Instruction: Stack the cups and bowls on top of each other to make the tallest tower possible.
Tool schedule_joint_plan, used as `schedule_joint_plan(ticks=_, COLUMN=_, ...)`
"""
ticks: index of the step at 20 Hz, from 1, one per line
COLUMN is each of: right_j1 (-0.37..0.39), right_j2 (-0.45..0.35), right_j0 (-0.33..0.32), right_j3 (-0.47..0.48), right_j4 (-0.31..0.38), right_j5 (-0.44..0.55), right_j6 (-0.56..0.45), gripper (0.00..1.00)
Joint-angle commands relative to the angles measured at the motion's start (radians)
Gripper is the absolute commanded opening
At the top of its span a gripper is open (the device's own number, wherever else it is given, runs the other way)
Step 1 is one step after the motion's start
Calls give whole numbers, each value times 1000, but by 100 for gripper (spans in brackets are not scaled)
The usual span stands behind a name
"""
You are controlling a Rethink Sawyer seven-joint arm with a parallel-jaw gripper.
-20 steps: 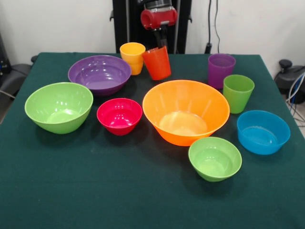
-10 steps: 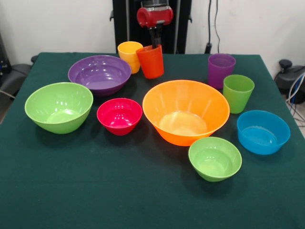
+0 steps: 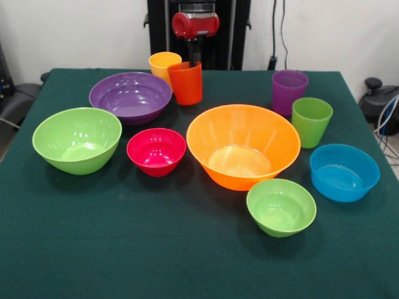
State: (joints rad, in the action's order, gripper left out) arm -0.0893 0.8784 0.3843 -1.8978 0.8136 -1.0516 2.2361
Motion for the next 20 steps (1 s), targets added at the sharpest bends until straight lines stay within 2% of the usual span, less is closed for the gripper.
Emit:
schedule_joint_plan(ticks=1, right_j1=-9, right_j2=-169, right_j0=19, right_j3=161, right_j4=50, right_j5=185, right_j6=40, gripper=0)
schedule_joint_plan(ticks=9, right_j1=13, right_j2=-208, right_j0=13, right_j3=168, right_j4=77, right_j5=262, right_j6=70, gripper=0)
schedule_joint_plan(ticks=14, right_j1=43, right_j2=-242, right_j0=0, right_j3=172, right_j4=128, right_j5=310, right_j6=118, gripper=0)
schedule_joint_plan(ticks=20, right_j1=77, right_j2=-280, right_j0=-18, right_j3=169, right_j4=161, right_j5=356, right_j6=128, gripper=0)
